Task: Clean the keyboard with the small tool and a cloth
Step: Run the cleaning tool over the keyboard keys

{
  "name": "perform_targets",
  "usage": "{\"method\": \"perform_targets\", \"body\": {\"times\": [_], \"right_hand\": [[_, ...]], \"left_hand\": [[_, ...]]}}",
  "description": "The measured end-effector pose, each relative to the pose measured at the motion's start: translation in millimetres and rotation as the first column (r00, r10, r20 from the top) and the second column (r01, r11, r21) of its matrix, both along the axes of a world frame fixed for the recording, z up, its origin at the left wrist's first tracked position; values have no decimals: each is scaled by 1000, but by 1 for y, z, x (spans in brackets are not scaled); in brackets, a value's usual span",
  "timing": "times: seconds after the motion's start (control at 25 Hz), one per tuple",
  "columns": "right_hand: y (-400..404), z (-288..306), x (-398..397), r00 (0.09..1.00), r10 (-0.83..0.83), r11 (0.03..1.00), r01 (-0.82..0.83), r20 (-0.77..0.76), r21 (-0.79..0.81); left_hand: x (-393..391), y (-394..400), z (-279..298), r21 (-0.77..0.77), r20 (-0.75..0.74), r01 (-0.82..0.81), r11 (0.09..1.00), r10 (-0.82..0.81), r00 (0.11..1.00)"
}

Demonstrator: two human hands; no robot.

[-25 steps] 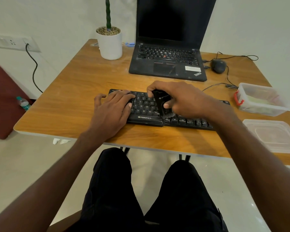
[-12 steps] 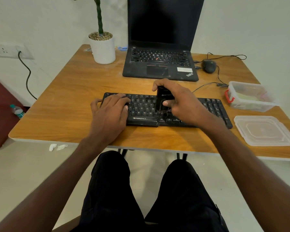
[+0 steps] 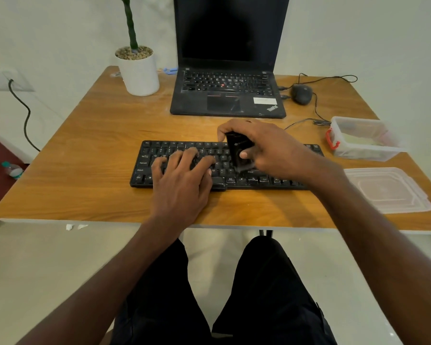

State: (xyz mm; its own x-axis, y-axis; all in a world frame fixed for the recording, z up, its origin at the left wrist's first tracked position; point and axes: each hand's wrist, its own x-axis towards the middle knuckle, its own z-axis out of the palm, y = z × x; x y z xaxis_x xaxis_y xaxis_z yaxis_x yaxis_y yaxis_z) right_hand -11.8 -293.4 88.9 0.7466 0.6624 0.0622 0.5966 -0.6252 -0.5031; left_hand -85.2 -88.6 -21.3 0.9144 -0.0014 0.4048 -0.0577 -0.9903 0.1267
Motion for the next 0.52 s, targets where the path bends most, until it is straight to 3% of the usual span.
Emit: {"method": "perform_targets", "body": {"times": [0.12,0.24,0.28,0.4,0.52], "right_hand": [[4,-10,-7,999,34,998,-34,13,43],[-9,-1,2,993,-81,971,98,86,-220],[-8,0,3,985,-119,964,145,127,-224],[7,-9,-11,996,-57,997,54,72,52],[-7,-10,-12,998,5,999,-2,-55,51]], "left_hand": [[0,2,1,7,0,-2,1000,2,1000],[0,0,2,12,1,-1,1000,1,1000],[0,0,2,12,-1,0,1000,0,1000],[0,1,1,10,-6,2,1000,-2,1000],[1,1,1,11,1,-2,1000,2,1000]]}}
